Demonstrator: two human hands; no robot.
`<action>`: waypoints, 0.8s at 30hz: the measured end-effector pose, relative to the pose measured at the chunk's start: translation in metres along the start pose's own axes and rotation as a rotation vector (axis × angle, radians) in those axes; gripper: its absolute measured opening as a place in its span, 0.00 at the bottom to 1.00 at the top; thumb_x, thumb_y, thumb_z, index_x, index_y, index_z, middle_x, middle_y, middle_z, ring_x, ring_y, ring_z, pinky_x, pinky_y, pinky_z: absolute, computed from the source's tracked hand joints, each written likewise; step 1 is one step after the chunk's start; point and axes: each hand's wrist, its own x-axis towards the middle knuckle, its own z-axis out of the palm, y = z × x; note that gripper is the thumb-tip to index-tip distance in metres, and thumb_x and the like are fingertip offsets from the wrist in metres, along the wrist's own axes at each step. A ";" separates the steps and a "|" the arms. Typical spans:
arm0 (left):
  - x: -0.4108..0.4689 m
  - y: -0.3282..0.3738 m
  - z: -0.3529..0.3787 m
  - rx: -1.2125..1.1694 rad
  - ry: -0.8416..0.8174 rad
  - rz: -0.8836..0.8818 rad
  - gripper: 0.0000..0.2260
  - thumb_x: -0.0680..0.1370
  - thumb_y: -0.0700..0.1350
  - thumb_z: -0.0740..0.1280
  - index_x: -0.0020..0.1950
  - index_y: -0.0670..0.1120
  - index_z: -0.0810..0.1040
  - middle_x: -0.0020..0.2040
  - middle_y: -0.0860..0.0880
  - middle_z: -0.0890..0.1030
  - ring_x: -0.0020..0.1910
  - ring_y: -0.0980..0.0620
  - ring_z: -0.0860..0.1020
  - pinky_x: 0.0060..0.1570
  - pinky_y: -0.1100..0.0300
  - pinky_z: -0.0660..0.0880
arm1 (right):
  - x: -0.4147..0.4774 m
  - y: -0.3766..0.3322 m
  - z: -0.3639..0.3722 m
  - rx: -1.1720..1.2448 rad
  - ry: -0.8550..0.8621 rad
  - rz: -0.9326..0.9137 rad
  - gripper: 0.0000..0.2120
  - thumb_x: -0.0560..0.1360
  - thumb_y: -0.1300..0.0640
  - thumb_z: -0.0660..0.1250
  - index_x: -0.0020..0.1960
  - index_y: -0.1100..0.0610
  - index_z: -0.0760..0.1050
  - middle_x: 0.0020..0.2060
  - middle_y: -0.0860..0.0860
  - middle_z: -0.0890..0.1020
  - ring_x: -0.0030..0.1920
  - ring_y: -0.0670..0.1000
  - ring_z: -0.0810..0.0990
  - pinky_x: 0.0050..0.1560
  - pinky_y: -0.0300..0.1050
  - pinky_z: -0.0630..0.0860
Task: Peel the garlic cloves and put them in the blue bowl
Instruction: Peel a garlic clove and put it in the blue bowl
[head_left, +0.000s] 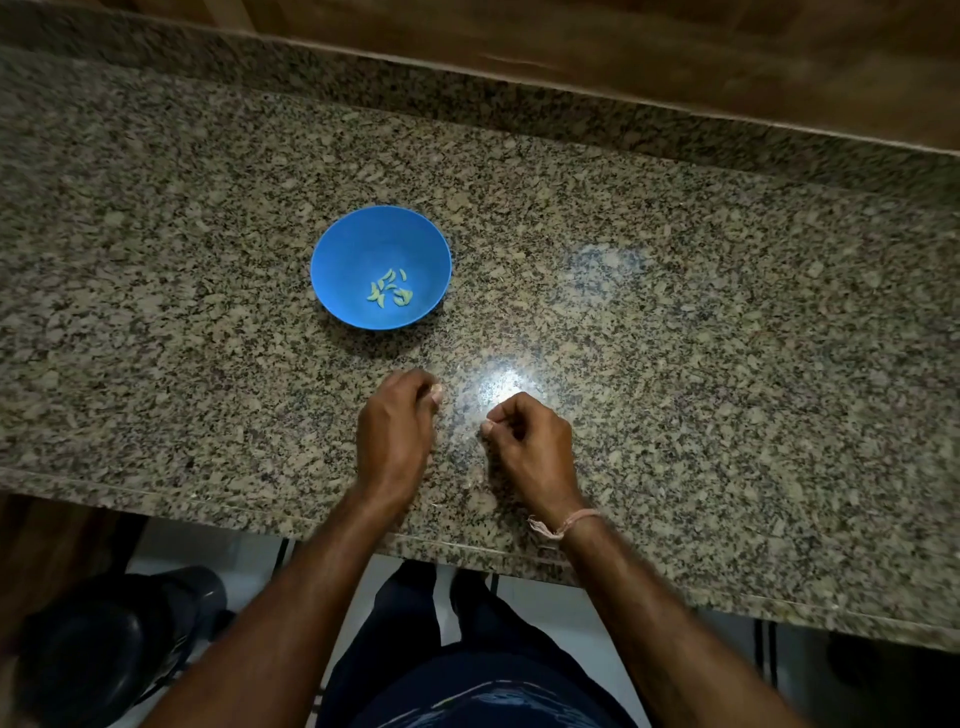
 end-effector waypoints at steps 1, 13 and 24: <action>0.005 -0.003 0.000 0.061 -0.014 0.040 0.07 0.80 0.38 0.71 0.58 0.43 0.83 0.51 0.49 0.83 0.46 0.53 0.79 0.40 0.72 0.68 | 0.000 0.004 0.000 -0.033 -0.009 -0.003 0.03 0.80 0.65 0.71 0.48 0.58 0.81 0.40 0.46 0.83 0.38 0.36 0.81 0.38 0.29 0.77; -0.043 -0.012 0.016 0.106 0.013 -0.055 0.16 0.79 0.47 0.73 0.65 0.48 0.75 0.58 0.51 0.76 0.52 0.54 0.76 0.39 0.60 0.69 | 0.005 0.008 0.010 -0.349 -0.001 -0.150 0.06 0.77 0.64 0.72 0.43 0.56 0.83 0.37 0.46 0.83 0.38 0.42 0.80 0.40 0.28 0.71; -0.036 -0.001 0.016 -0.595 -0.181 -0.371 0.03 0.80 0.50 0.73 0.49 0.51 0.85 0.45 0.50 0.87 0.47 0.49 0.86 0.52 0.42 0.84 | 0.001 -0.002 -0.007 0.484 -0.245 0.270 0.07 0.76 0.65 0.75 0.53 0.63 0.84 0.46 0.60 0.88 0.49 0.65 0.86 0.55 0.60 0.83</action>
